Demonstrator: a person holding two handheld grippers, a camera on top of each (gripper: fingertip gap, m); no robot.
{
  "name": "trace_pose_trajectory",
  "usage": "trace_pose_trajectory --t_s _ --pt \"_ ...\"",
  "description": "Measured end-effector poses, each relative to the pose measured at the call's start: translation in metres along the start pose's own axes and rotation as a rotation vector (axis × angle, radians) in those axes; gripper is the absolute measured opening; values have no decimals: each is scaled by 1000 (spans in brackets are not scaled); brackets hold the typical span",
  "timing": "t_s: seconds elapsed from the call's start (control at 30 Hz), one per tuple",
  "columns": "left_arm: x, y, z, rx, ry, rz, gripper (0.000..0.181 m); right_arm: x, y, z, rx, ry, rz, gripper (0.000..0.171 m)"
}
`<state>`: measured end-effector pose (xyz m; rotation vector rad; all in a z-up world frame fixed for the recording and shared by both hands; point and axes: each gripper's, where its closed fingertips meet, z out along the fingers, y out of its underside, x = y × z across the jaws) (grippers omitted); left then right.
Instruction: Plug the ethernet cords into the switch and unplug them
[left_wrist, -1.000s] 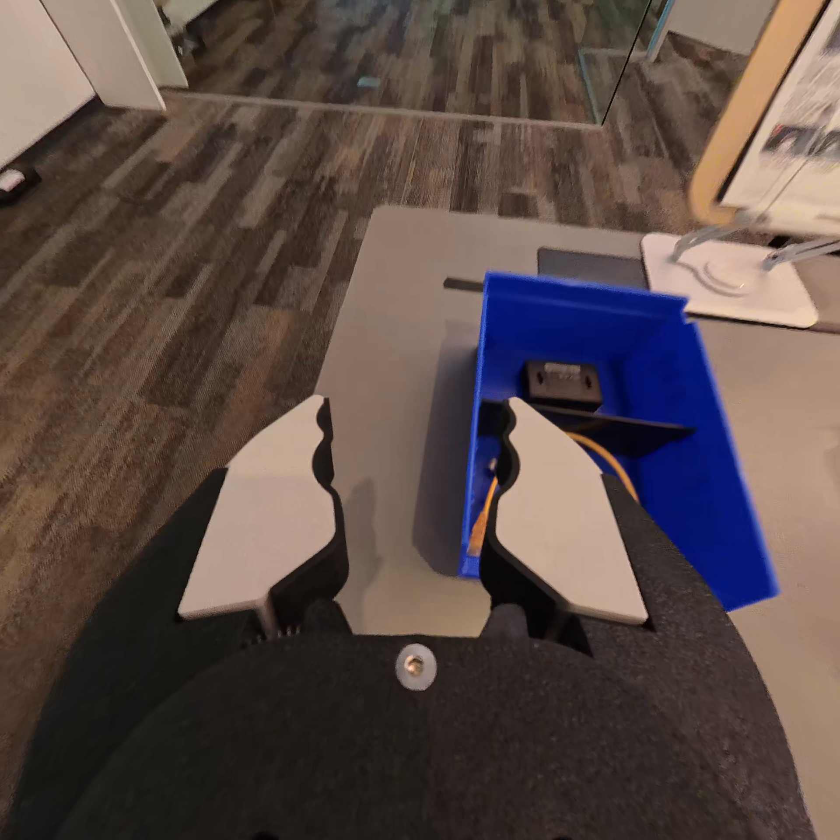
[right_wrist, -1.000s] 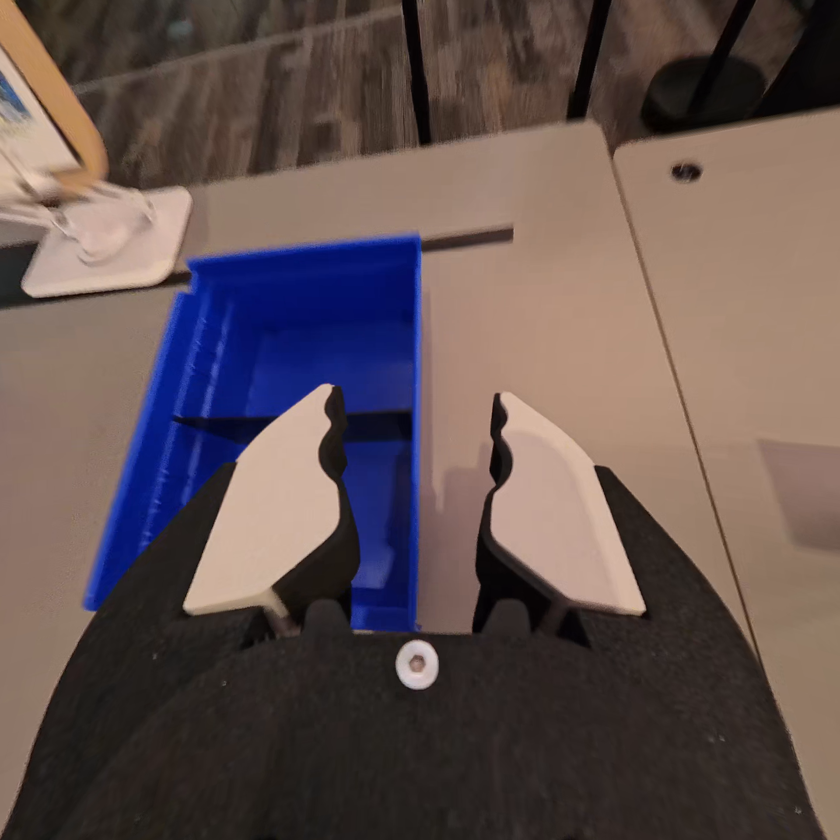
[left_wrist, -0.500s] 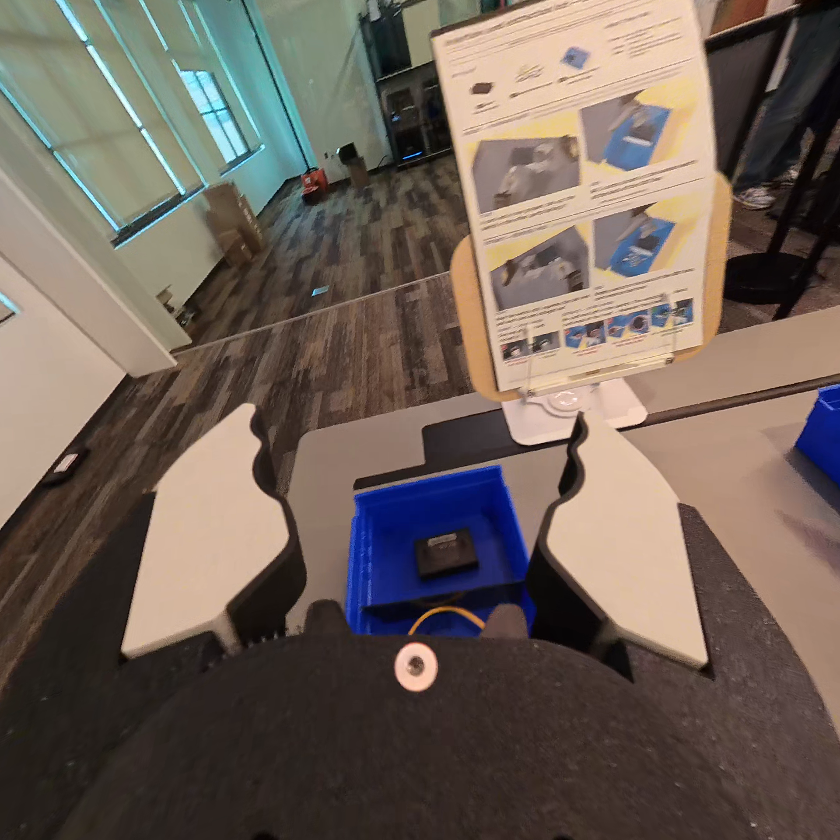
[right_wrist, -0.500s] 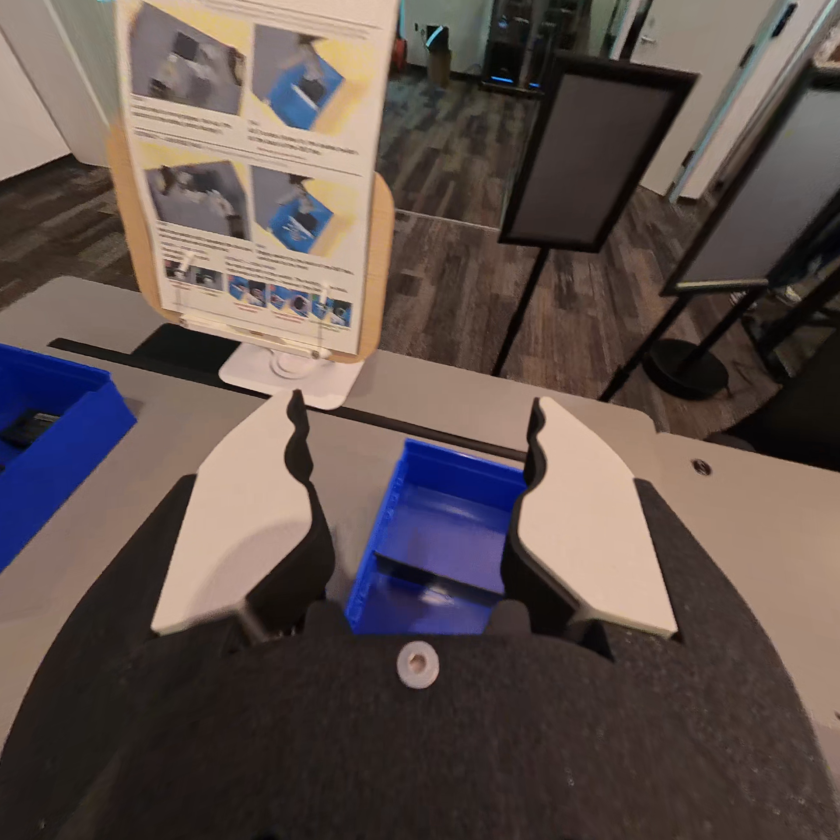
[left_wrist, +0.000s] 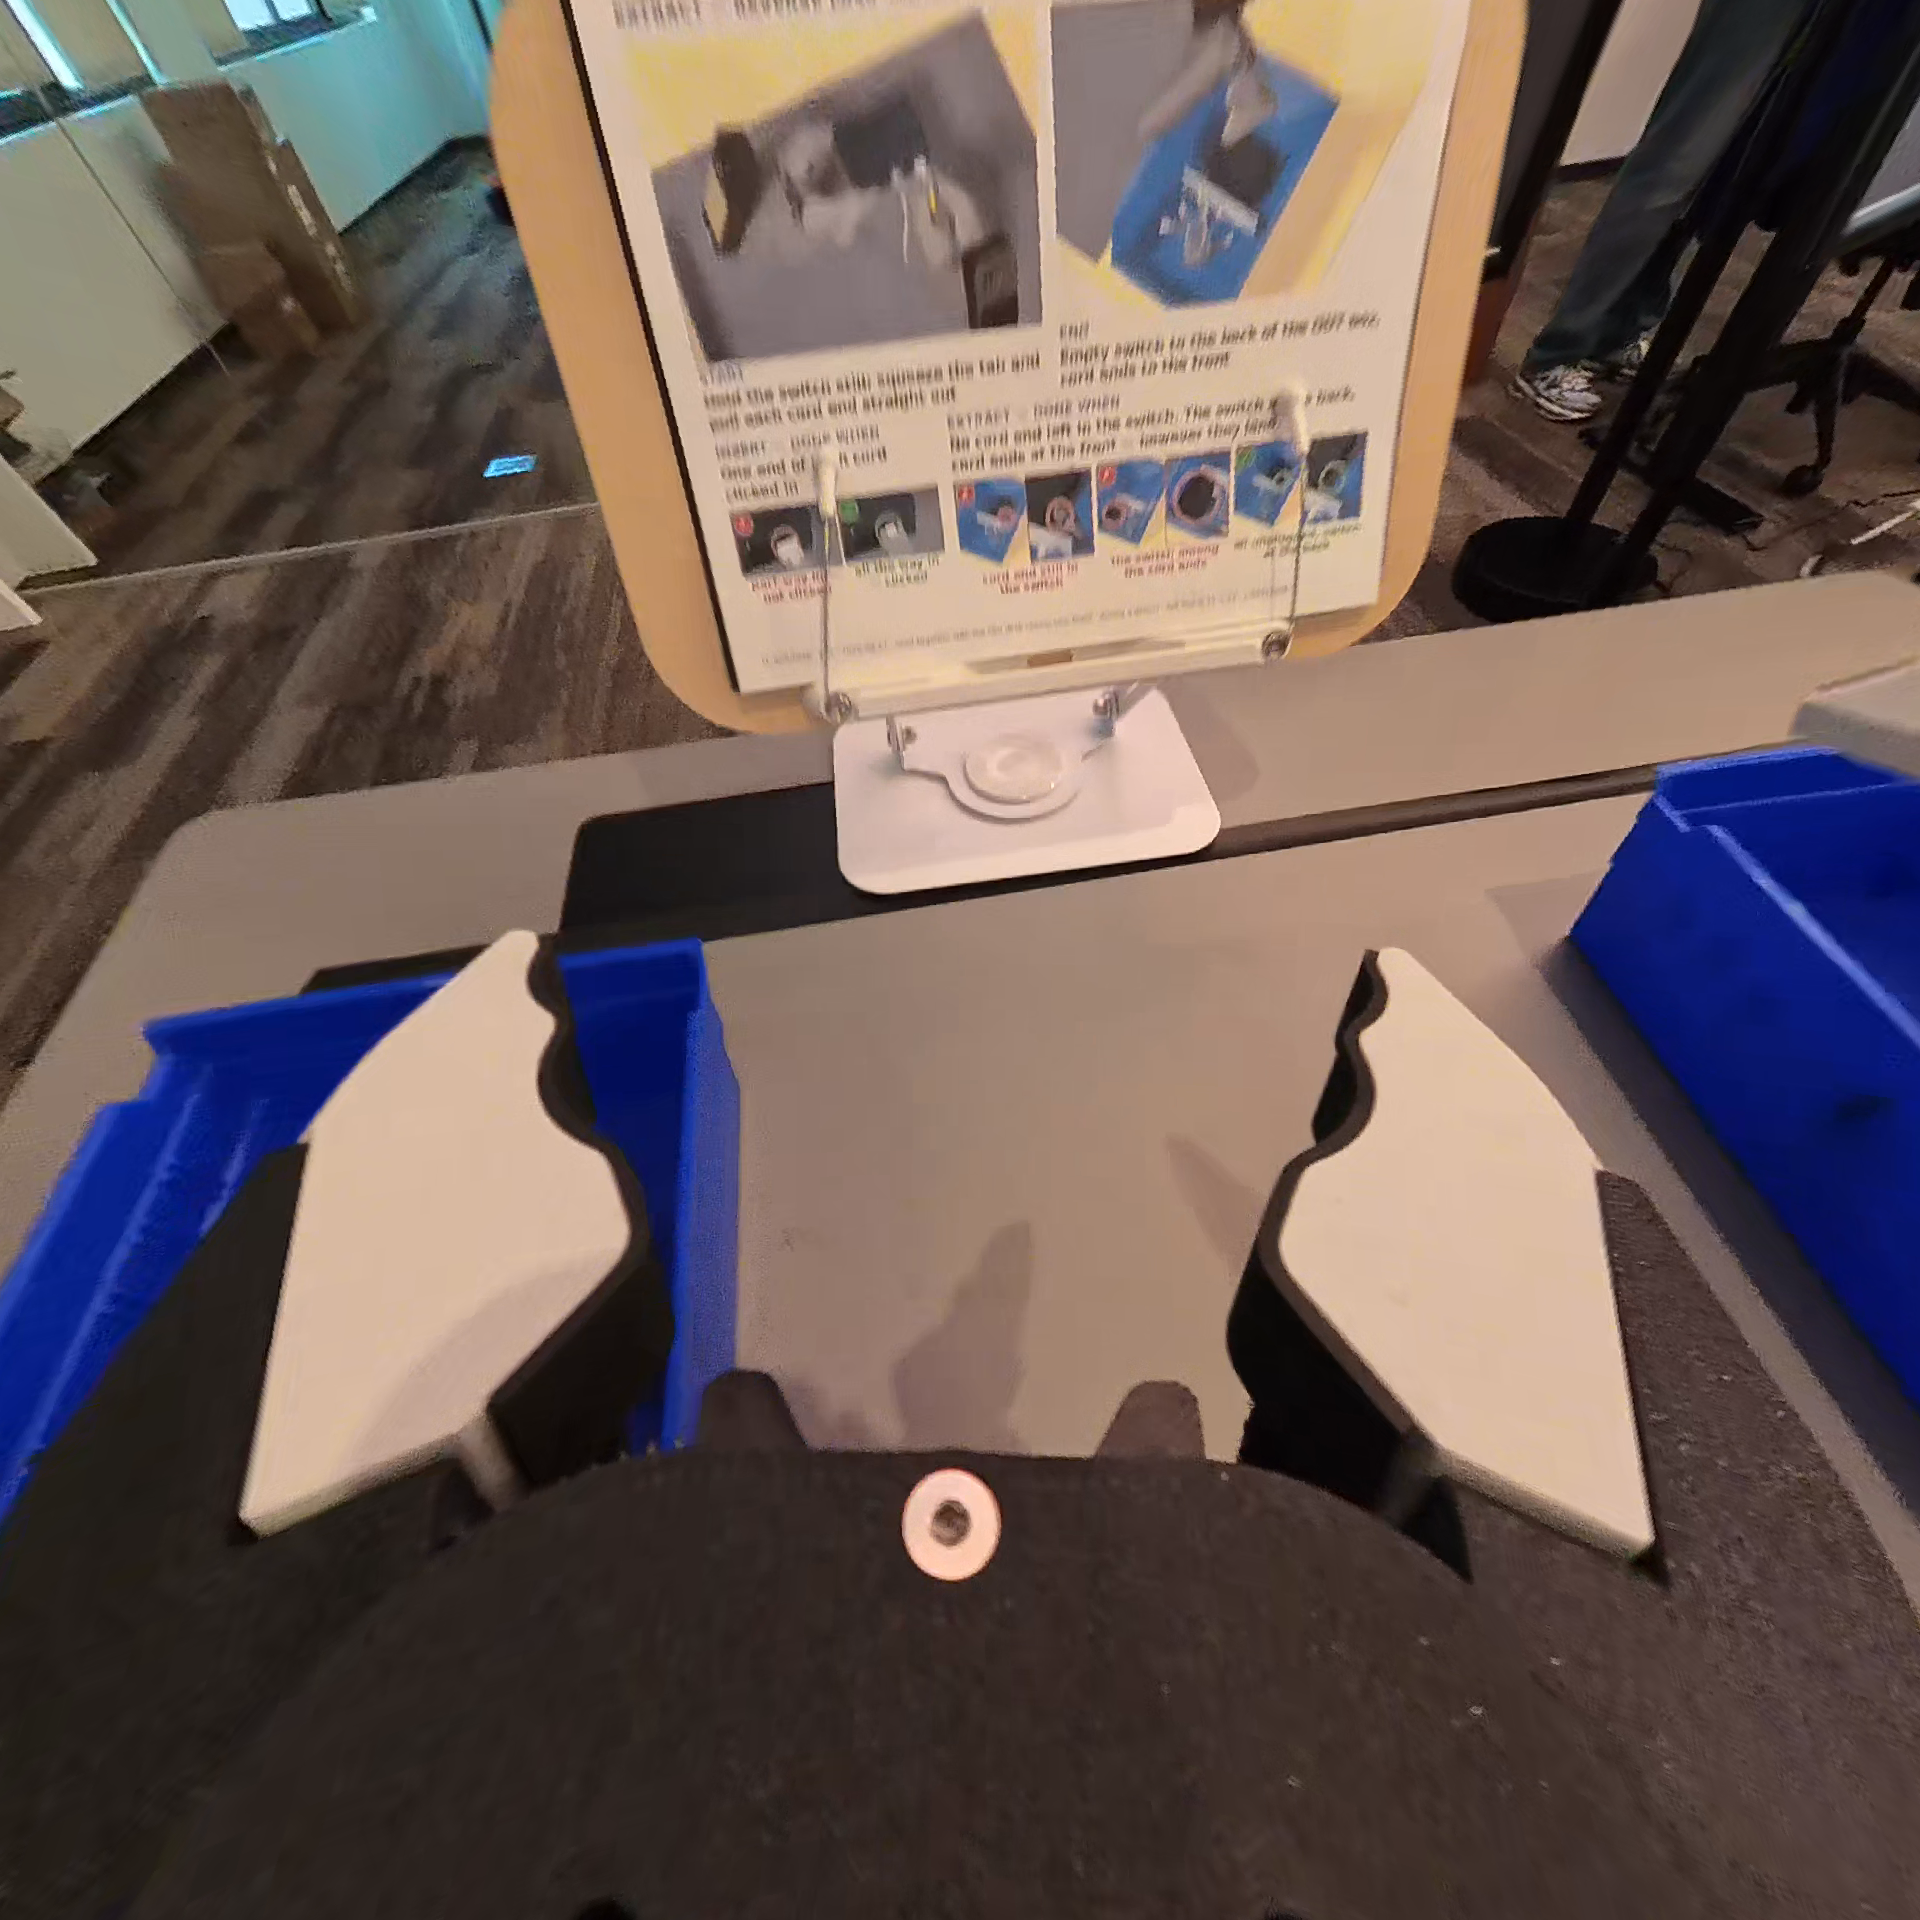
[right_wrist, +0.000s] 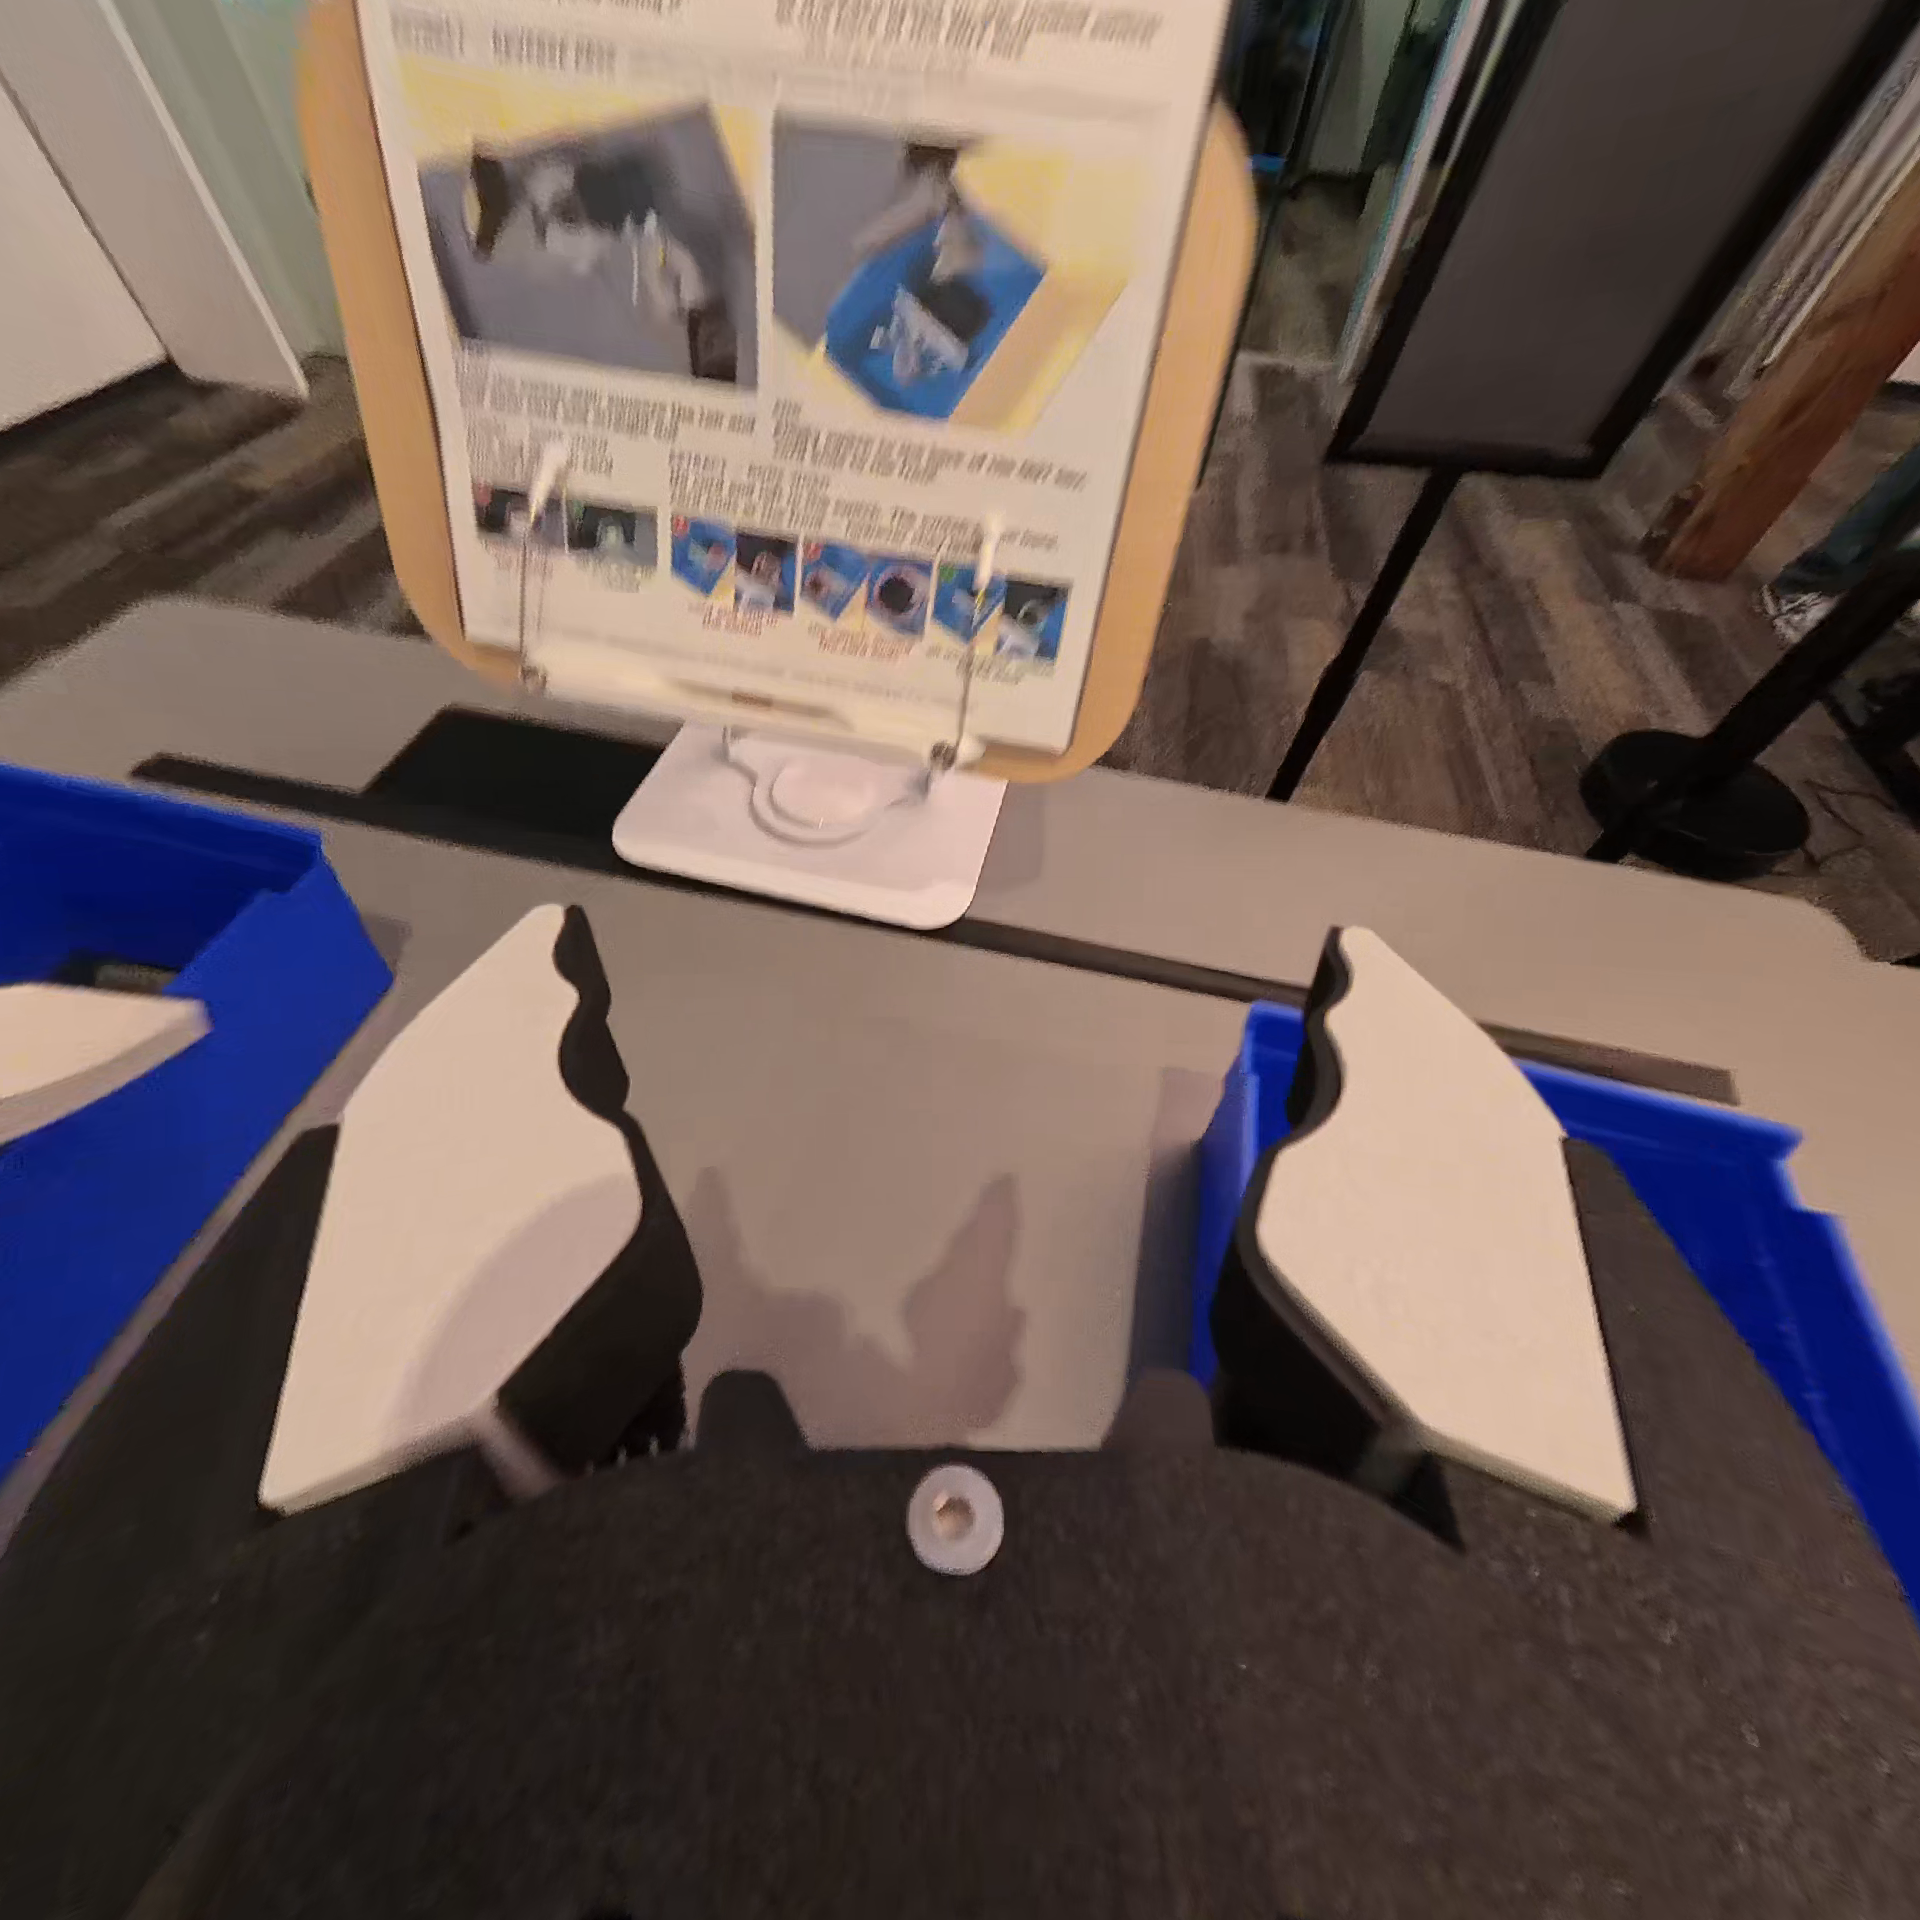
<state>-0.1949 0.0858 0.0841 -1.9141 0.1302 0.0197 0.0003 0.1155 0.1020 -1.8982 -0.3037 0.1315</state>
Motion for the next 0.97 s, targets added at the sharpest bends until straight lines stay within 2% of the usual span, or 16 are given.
trace_pose_trajectory --t_s 0.13,0.33,0.5,0.7,0.97 --pt "5 53 25 -50 -59 -21 137 -18 58 24 -108 25 -49 121" --pt "6 122 40 -130 -89 -59 137 -34 140 52 -256 27 13 126" --pt "6 177 49 -264 -110 -36 141 -37 183 60 -335 37 61 131" --pt "11 211 58 -364 -96 -26 146 -39 213 62 -413 39 81 139" --pt "16 231 63 -444 -67 -57 146 -41 245 67 -517 40 86 144"
